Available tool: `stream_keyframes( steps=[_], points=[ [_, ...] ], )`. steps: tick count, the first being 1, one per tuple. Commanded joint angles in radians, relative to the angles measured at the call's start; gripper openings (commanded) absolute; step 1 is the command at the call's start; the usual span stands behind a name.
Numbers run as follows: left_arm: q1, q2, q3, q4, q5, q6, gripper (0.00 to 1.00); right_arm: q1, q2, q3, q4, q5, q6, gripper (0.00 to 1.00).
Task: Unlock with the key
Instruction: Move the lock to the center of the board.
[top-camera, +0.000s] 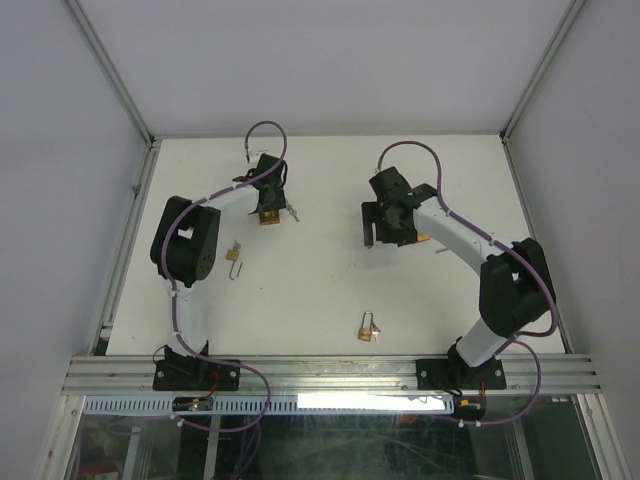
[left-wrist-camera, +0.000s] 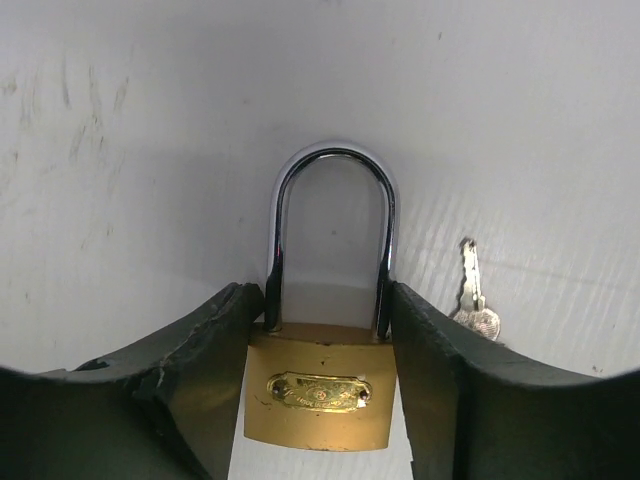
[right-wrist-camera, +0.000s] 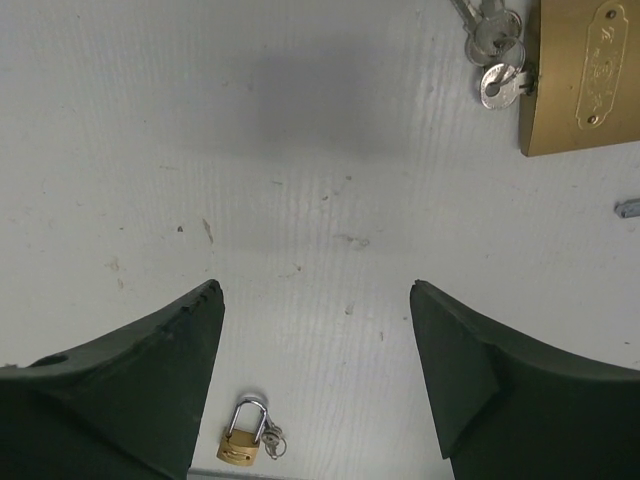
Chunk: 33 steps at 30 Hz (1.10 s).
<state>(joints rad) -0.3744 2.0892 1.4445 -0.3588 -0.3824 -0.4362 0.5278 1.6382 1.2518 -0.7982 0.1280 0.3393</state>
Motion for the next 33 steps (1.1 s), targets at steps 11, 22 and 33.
stream_keyframes(
  steps=[11,22,33],
  points=[
    [-0.052,-0.188,-0.239,-0.118,0.029,-0.055,0.47,0.000,-0.186,-0.086,0.035,0.004,0.051,0.77],
    [-0.129,-0.339,-0.410,-0.126,0.074,-0.104,0.53,0.024,-0.279,-0.154,0.035,-0.044,0.082,0.76],
    [-0.143,-0.508,-0.347,-0.158,0.135,0.035,0.99,0.043,-0.253,-0.133,0.064,-0.100,0.069,0.76]
  ],
)
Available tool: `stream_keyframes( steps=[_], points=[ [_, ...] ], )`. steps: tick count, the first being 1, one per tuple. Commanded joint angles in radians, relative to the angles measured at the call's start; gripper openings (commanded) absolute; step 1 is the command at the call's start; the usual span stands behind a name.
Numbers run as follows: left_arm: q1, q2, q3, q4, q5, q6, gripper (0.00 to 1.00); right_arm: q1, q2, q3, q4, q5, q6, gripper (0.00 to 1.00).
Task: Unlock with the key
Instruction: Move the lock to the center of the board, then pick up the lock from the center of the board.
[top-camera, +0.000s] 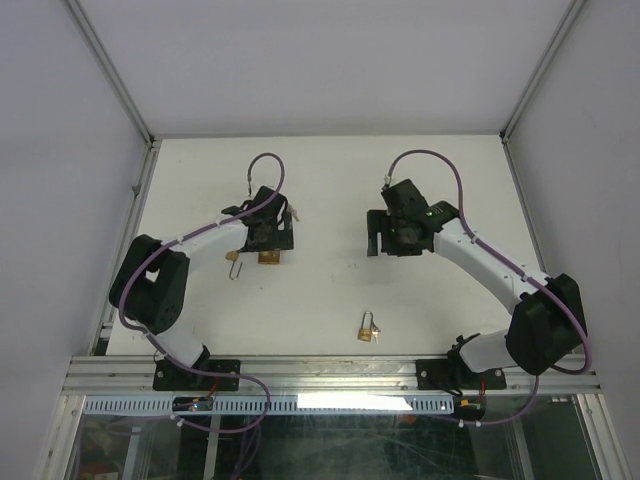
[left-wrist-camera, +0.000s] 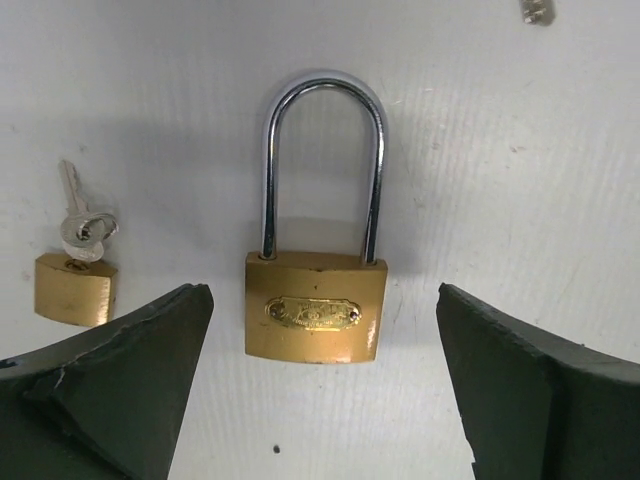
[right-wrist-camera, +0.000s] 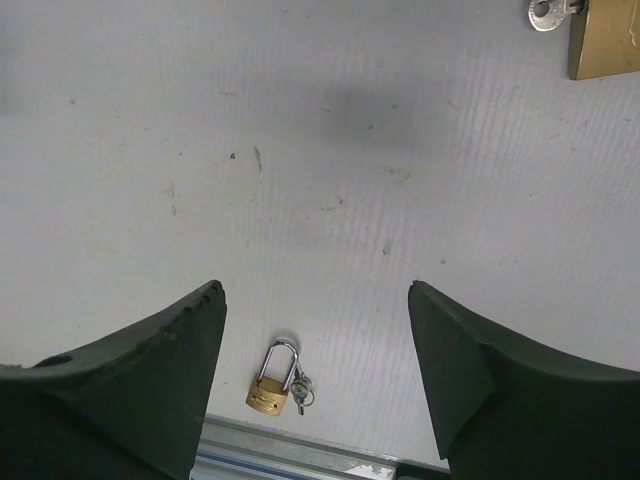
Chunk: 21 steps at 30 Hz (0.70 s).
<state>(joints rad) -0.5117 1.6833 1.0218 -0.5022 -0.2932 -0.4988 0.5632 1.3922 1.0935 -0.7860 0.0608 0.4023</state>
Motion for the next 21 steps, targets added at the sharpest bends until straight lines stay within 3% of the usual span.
stream_keyframes(
  steps=[1,3,8,9,11,15,18,20,21],
  points=[
    [-0.005,-0.112,0.105,-0.016,0.062,0.143,0.99,0.009,-0.005,0.026,0.058,-0.037,0.006,0.76],
    [0.004,-0.118,0.156,-0.011,0.147,0.281,0.99,0.009,0.000,0.024,0.084,-0.055,-0.003,0.76],
    [0.186,-0.106,0.209,-0.038,0.758,0.862,0.98,0.011,0.065,0.075,0.113,-0.129,-0.047,0.75],
    [0.243,-0.091,0.238,-0.091,0.813,1.040,0.98,0.011,0.078,0.087,0.124,-0.140,-0.058,0.74],
    [0.295,-0.048,0.294,-0.147,0.805,1.208,0.96,0.013,0.105,0.111,0.169,-0.168,-0.080,0.72],
    [0.313,0.109,0.492,-0.169,0.760,1.264,0.83,0.020,0.196,0.202,0.223,-0.233,-0.093,0.67],
    [0.313,0.252,0.688,-0.307,0.794,1.277,0.70,0.030,0.247,0.248,0.231,-0.248,-0.092,0.65],
    [0.305,0.299,0.737,-0.324,0.732,1.211,0.57,0.042,0.263,0.261,0.230,-0.242,-0.094,0.65],
    [0.299,0.304,0.725,-0.312,0.690,1.176,0.56,0.045,0.265,0.259,0.229,-0.237,-0.095,0.65]
  ],
)
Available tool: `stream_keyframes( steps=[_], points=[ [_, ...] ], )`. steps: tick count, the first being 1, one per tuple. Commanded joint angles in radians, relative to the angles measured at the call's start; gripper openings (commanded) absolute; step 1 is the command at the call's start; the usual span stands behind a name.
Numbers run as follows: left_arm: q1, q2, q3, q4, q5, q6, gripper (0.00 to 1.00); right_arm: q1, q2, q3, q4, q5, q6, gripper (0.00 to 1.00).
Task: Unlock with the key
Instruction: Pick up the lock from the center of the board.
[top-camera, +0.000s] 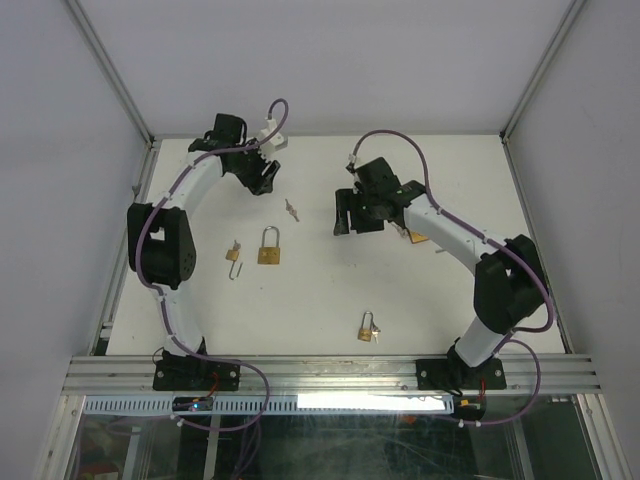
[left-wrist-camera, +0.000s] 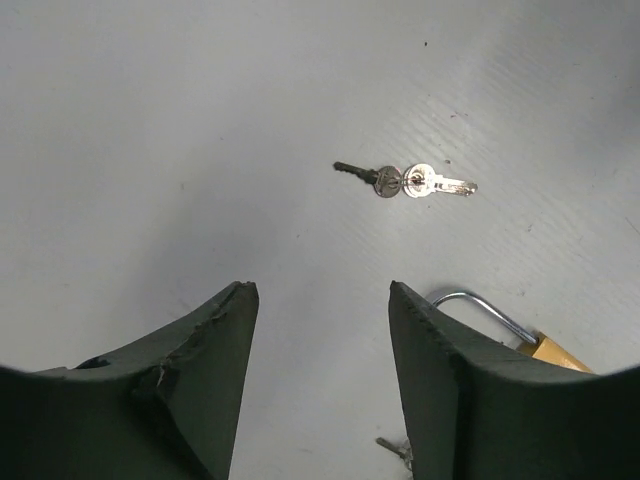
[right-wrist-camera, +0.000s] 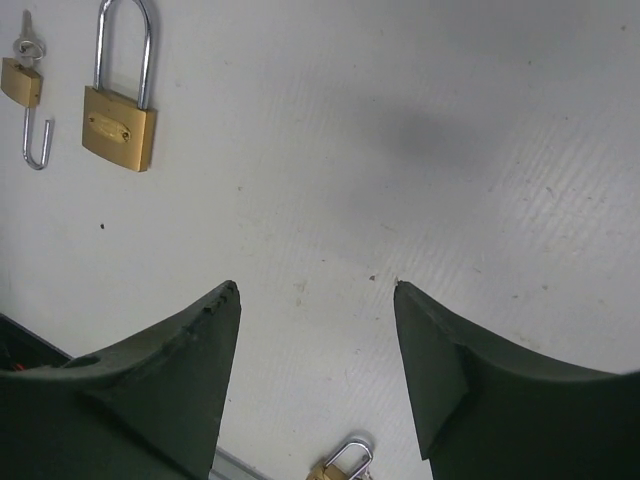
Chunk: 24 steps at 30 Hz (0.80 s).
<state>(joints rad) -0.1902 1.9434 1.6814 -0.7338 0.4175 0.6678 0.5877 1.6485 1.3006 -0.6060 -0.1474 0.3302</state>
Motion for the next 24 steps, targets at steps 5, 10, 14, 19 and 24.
stream_keyframes(
  steps=[5,10,14,19,24],
  points=[
    [-0.084,-0.006,-0.138,0.049,-0.139,-0.062,0.60,0.029,0.016,0.030,0.054,-0.030,-0.009,0.65],
    [-0.098,-0.008,-0.243,0.113,-0.199,-0.101,0.58,0.034,0.016,0.023,0.045,-0.021,0.001,0.65],
    [-0.100,-0.004,-0.304,0.147,-0.222,-0.094,0.57,0.035,0.017,0.023,0.037,-0.015,0.001,0.65],
    [-0.100,0.006,-0.339,0.201,-0.267,-0.113,0.48,0.036,0.015,0.020,0.031,-0.012,0.005,0.65],
    [-0.105,0.009,-0.365,0.213,-0.281,-0.095,0.42,0.036,0.014,0.023,0.027,-0.002,0.002,0.65]
  ],
)
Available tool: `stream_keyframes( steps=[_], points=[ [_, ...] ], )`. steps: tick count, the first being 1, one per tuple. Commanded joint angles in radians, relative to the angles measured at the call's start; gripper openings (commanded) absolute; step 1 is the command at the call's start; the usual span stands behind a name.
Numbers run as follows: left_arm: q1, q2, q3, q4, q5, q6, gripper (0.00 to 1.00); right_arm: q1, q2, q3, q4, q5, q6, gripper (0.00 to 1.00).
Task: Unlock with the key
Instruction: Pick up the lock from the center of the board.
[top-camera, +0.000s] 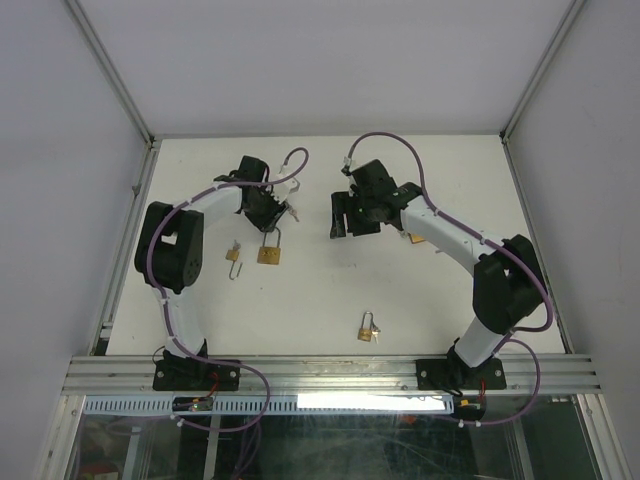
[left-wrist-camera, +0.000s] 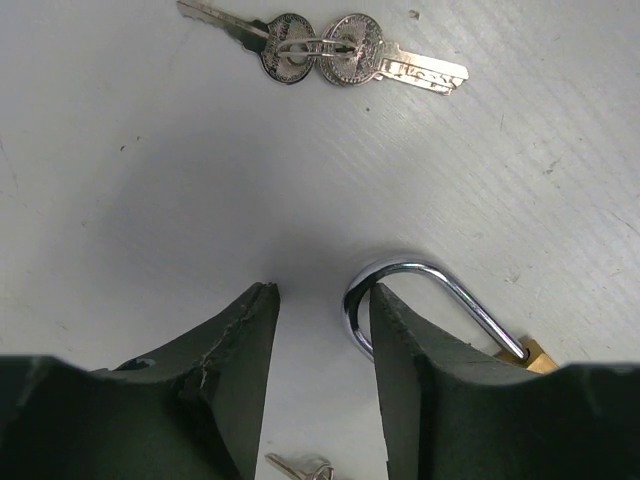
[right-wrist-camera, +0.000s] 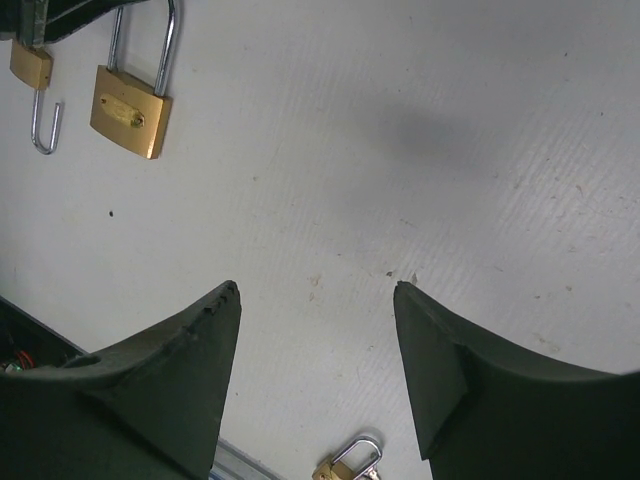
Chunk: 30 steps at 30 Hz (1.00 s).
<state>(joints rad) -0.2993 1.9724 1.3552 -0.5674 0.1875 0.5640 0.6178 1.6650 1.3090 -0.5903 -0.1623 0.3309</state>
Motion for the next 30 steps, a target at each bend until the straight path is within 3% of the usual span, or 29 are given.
stream_keyframes(
  steps=[1,7,9,13,17,23,30],
  points=[
    [-0.003,-0.020,-0.043,0.051,-0.061,0.005,0.38,0.005,-0.002,0.016,0.012,0.015,0.002,0.65],
    [-0.054,-0.032,-0.093,0.066,-0.105,-0.034,0.14,0.005,-0.002,0.031,0.008,0.023,-0.001,0.65],
    [-0.057,-0.034,-0.108,0.075,-0.128,-0.056,0.00,0.006,-0.002,0.034,0.007,0.026,-0.002,0.65],
    [-0.057,-0.067,-0.109,0.086,-0.135,-0.117,0.00,0.005,-0.006,0.038,0.007,0.021,-0.004,0.65],
    [-0.057,-0.193,-0.140,0.185,-0.107,-0.155,0.00,0.005,-0.007,0.034,0.051,-0.062,-0.014,0.65],
    [-0.059,-0.395,-0.325,0.370,-0.076,-0.133,0.00,0.013,0.045,-0.043,0.388,-0.389,0.017,0.65],
    [-0.063,-0.532,-0.474,0.523,-0.046,-0.125,0.00,0.050,0.253,0.004,0.665,-0.531,0.095,0.63]
  ],
)
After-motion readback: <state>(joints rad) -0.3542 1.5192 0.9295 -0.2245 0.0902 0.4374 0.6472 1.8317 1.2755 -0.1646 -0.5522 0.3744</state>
